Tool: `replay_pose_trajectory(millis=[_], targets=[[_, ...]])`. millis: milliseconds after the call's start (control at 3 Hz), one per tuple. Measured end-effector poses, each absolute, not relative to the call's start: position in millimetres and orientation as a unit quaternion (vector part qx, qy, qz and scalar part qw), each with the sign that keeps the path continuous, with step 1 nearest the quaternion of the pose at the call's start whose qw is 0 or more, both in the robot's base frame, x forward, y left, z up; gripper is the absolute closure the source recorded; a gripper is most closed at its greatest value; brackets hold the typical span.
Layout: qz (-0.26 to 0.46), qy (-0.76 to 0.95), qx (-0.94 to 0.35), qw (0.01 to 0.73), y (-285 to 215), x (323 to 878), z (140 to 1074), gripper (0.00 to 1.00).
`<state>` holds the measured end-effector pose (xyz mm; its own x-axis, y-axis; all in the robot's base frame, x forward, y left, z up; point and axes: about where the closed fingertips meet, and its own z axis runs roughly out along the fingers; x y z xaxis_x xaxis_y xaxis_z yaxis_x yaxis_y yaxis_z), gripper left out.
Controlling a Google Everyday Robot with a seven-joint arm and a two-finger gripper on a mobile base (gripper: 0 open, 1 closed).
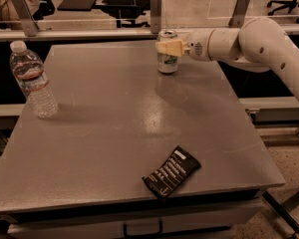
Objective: Place 7up can upright
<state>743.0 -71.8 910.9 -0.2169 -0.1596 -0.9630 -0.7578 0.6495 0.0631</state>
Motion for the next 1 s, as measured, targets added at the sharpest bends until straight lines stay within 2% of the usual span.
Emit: replay_pose_trajectory(millis=[667,1000], targets=[[0.273,0.720,-0.312,0.556,-76.2,746.6,899.0,0.15],[0.275,0.720,-0.313,0.555,-73.5,746.6,898.4,0.00]])
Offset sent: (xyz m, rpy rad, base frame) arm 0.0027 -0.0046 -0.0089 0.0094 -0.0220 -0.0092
